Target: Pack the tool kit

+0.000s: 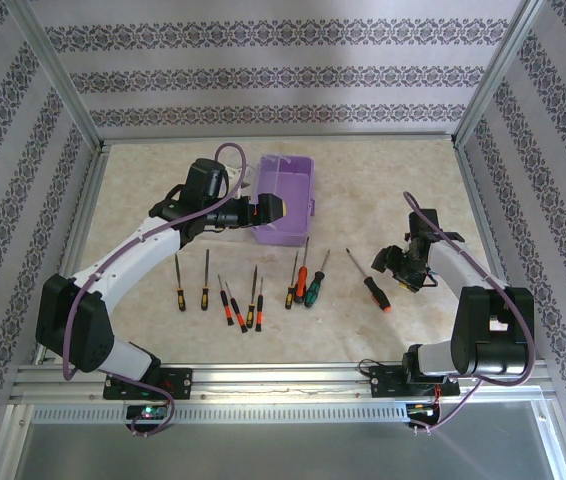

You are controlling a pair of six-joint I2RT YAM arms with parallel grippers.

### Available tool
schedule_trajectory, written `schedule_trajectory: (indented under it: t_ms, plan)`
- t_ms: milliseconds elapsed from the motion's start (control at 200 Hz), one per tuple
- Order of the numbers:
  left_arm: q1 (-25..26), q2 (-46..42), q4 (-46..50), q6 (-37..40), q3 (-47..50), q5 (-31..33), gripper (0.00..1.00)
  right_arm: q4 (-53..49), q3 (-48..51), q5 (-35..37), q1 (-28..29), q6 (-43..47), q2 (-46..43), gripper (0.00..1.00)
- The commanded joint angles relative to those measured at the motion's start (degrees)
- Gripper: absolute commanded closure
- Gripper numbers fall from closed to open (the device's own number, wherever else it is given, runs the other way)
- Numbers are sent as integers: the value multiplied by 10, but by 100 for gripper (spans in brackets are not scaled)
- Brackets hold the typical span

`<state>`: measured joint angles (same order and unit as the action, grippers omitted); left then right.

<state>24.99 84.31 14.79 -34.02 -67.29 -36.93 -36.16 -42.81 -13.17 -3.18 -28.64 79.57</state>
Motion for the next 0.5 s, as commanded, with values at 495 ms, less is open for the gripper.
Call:
schedule_trajectory:
  t_ms: [495]
  plan:
    - [13, 28, -21, -1, 0, -14, 0, -10, 8, -33, 73, -38, 6, 28]
